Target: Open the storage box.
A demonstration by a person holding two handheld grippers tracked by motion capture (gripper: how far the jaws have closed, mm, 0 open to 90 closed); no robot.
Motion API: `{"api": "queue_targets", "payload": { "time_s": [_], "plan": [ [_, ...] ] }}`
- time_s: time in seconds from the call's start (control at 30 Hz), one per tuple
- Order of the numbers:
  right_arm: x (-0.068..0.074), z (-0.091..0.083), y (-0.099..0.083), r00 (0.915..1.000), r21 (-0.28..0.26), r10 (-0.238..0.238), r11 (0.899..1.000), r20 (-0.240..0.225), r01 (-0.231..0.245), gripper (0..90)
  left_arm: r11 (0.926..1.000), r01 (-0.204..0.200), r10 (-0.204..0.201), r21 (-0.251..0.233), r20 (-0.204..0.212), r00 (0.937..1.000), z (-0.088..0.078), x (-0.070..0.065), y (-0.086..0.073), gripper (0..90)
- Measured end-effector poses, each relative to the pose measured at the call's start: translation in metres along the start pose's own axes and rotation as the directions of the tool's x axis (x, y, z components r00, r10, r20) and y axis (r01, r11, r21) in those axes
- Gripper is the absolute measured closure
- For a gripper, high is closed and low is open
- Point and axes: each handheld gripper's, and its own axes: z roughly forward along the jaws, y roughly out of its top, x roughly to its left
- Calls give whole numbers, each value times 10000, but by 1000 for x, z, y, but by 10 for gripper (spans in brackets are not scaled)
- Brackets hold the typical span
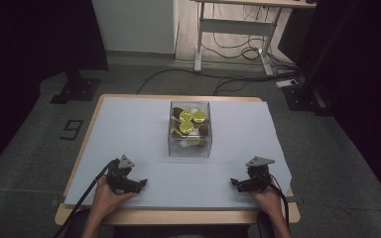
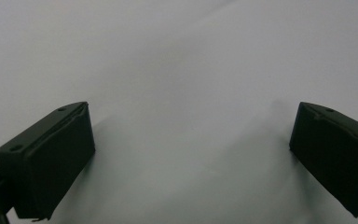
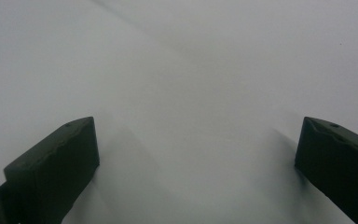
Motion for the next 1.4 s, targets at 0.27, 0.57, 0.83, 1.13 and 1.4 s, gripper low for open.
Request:
{"api": "queue_targets", "payload": {
  "time_s": [0.27, 0.57, 0.83, 1.13, 1.4],
  "plan": [
    [0, 0, 0, 10000, -4, 2, 10000, 10, -2, 0, 10000, 13, -13, 4, -2, 10000, 0, 0, 0, 0],
    [0, 0, 0, 10000, 10, 0, 10000, 5, 0, 0, 10000, 19, -19, 17, 2, 10000, 0, 0, 0, 0],
    [1, 0, 1, 10000, 45, -1, 10000, 39, 1, 0, 10000, -39, 39, 32, 54, 10000, -1, 0, 0, 0],
    [6, -3, 5, 9999, 121, -123, 9999, 65, 122, 13, 10000, 66, -66, 16, 285, 9996, -3, -1, 2, 27],
    [13, -7, 13, 9990, -267, -229, 9994, -381, 219, 7, 9991, 214, -186, -354, 761, 9969, -6, -8, 10, 19]
  ]
}}
